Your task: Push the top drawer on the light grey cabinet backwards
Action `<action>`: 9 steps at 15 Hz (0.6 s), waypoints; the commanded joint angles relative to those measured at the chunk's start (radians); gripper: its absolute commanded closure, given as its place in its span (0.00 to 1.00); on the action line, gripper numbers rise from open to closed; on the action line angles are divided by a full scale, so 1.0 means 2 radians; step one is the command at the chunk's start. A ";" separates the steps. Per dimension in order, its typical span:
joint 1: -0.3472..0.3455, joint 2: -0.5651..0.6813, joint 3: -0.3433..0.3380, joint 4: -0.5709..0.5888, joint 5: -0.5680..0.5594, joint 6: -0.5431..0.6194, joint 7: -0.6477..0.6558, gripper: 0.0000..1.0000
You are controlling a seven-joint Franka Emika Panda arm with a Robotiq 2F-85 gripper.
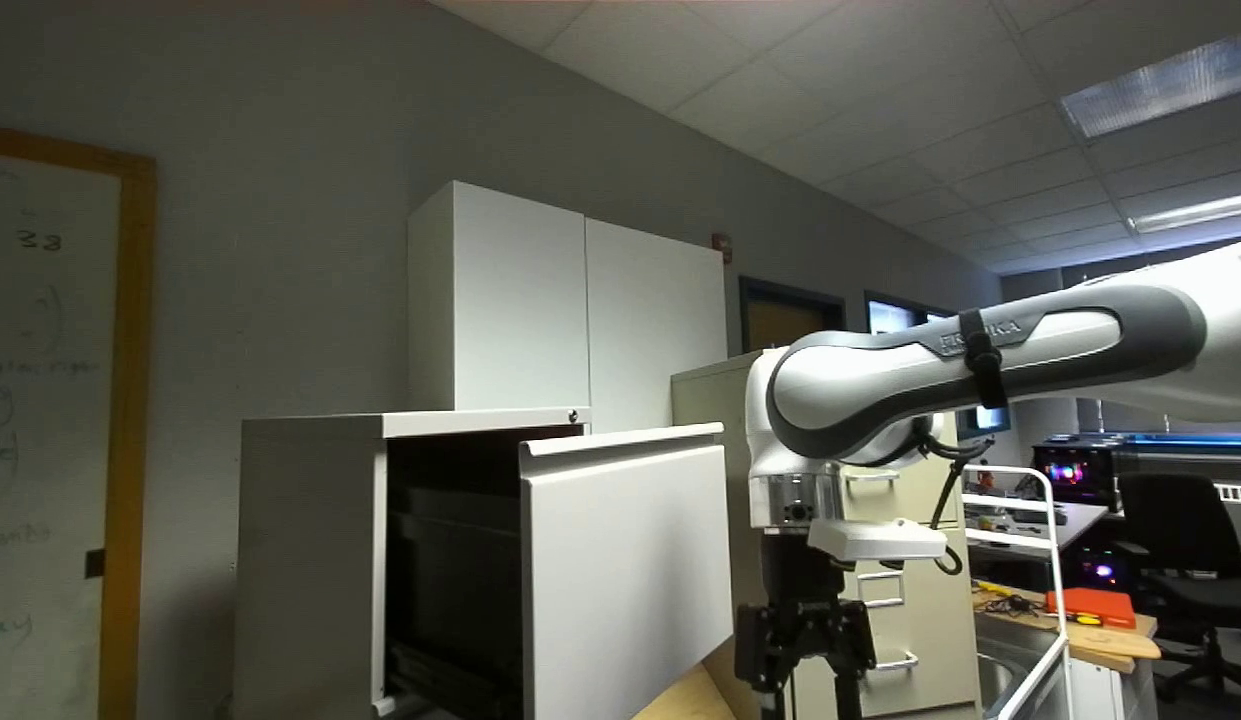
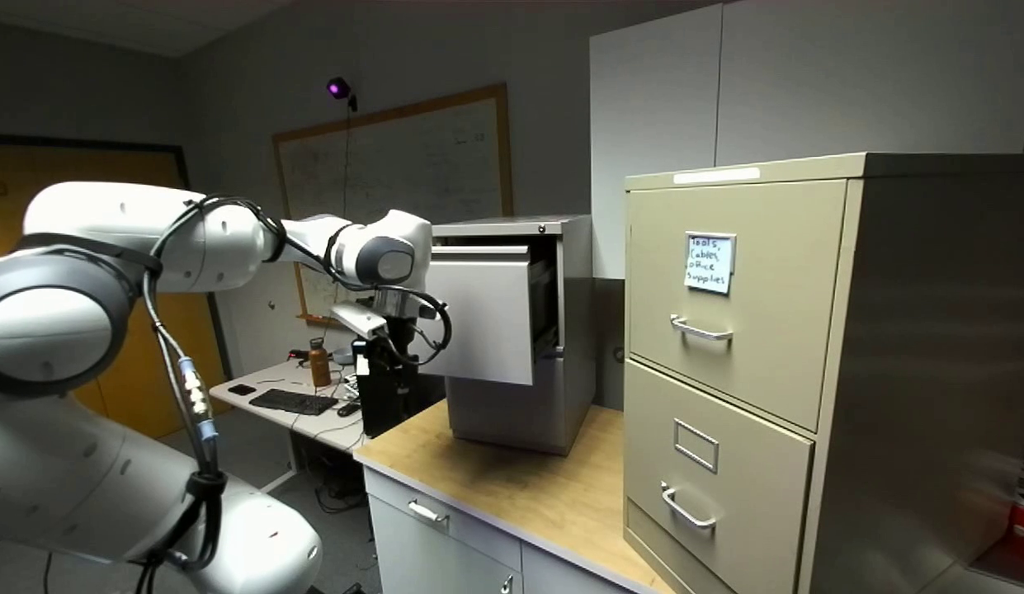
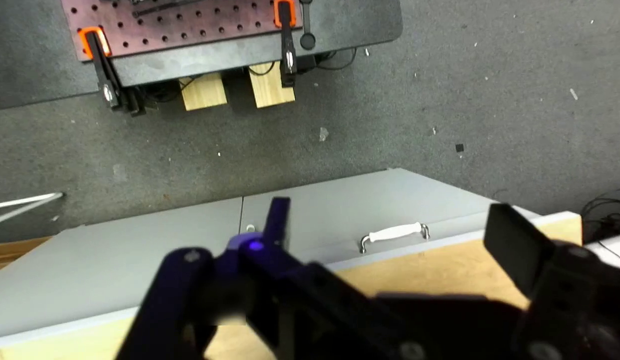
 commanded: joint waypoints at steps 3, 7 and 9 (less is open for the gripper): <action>-0.011 -0.003 0.024 0.032 -0.012 0.081 0.020 0.25; -0.018 -0.012 0.036 0.040 -0.015 0.170 0.052 0.58; -0.024 -0.020 0.047 0.036 -0.018 0.220 0.078 0.71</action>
